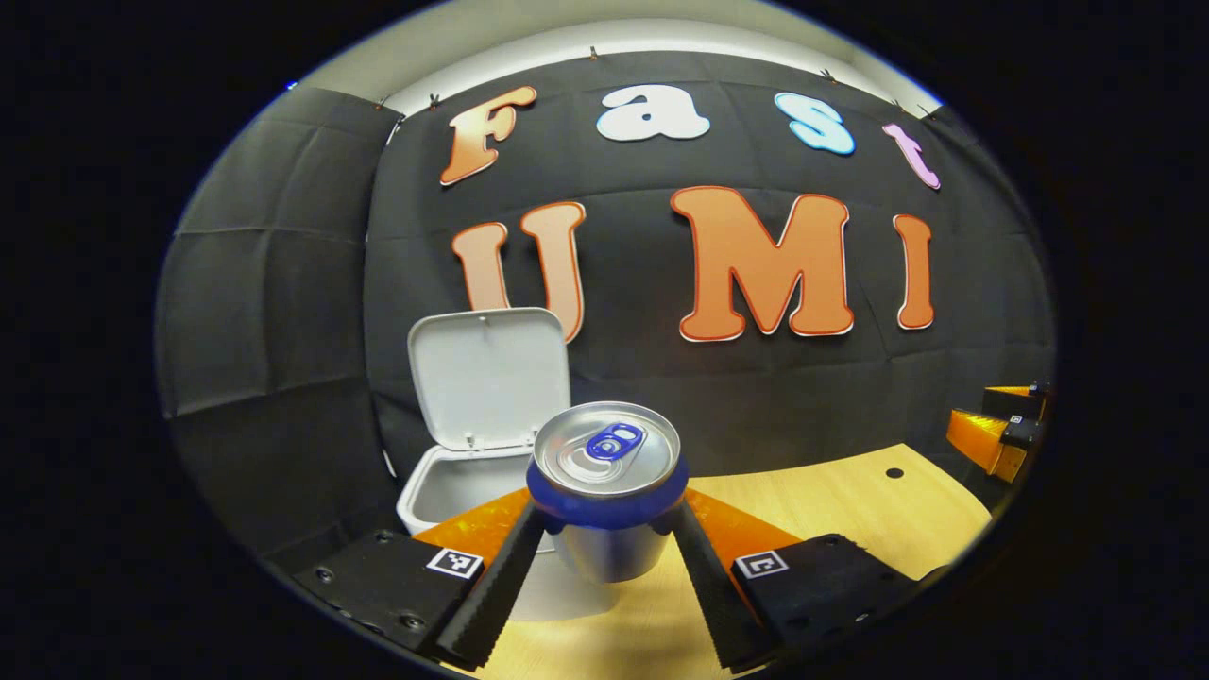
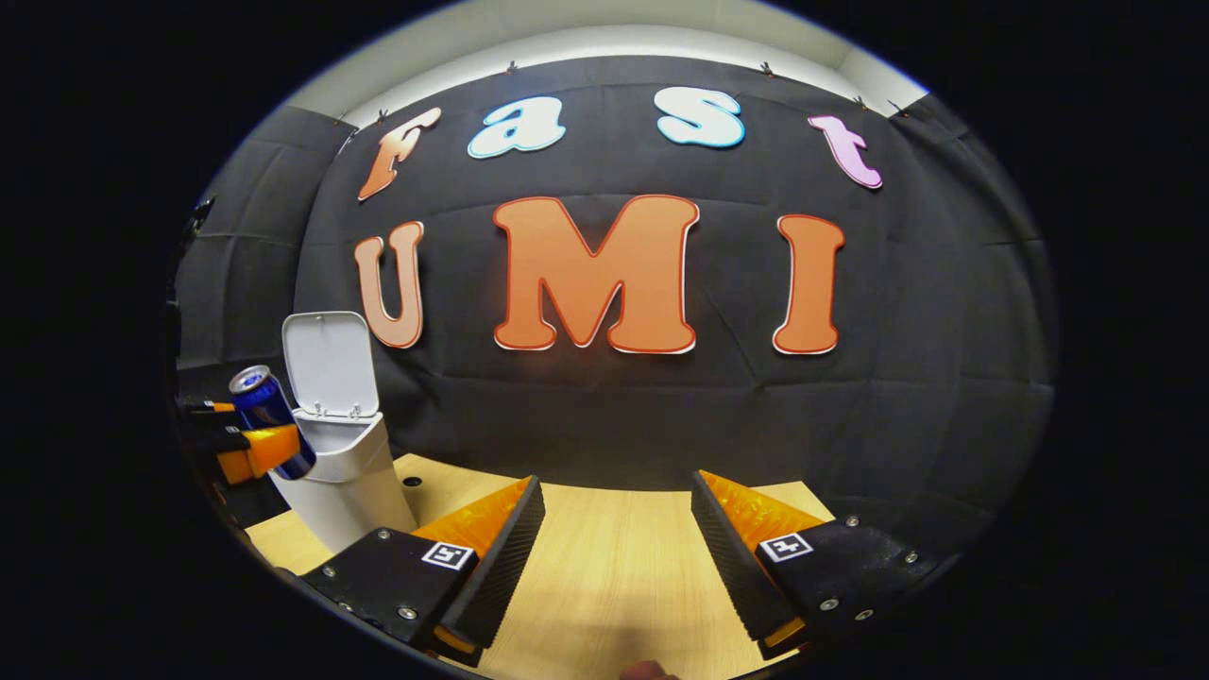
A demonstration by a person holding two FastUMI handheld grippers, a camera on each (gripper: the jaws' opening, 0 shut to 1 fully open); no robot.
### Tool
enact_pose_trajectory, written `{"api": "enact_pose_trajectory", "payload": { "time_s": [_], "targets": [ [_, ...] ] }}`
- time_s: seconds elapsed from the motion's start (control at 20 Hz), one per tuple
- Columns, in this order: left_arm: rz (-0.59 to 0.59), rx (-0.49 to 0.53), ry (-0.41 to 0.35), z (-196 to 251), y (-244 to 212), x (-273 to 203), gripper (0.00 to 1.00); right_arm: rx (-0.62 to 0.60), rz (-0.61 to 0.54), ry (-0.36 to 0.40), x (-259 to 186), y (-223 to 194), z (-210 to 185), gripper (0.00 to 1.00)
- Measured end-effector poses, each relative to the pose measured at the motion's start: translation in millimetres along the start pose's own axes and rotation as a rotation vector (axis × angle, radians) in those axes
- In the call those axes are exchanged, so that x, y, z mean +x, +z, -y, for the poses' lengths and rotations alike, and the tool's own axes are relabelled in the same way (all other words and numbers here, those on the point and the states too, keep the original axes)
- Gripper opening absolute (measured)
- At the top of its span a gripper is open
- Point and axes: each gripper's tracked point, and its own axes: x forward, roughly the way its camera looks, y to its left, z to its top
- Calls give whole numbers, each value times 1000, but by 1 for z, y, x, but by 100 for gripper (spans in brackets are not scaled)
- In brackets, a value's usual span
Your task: Press the lid of the desktop garbage bin to open it, pick up the crumpled paper on the desktop and throw it into the bin, then pick up the pop can on the desktop and drop it into the bin, and finally close the garbage bin lid.
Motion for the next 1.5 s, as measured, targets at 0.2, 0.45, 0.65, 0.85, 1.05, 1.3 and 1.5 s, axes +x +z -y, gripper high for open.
{"api": "enact_pose_trajectory", "payload": {
  "time_s": [0.2, 0.45, 0.65, 0.85, 1.05, 1.3, 1.5],
  "targets": [
    [-9, 7, 34, -19, 12, -11, 81, -8, -8, 29, 1, -3, -11, 94],
    [-26, -28, 89, -48, 8, 19, 84, 1, -12, 25, -4, -5, -9, 94],
    [-17, -28, 101, -65, 14, 57, 82, -9, -13, -15, -8, -4, 5, 94],
    [-12, -37, 100, -78, 16, 93, 81, -10, -26, -61, -13, -8, 19, 94],
    [3, -18, 111, -92, 20, 126, 81, -13, -39, -96, -17, -11, 28, 94],
    [-6, -36, 82, -90, 9, 151, 82, -26, -49, -115, -19, -13, 32, 94],
    [-40, -33, 85, -91, -5, 164, 84, -30, -58, -111, -20, -13, 32, 94]
  ]
}}
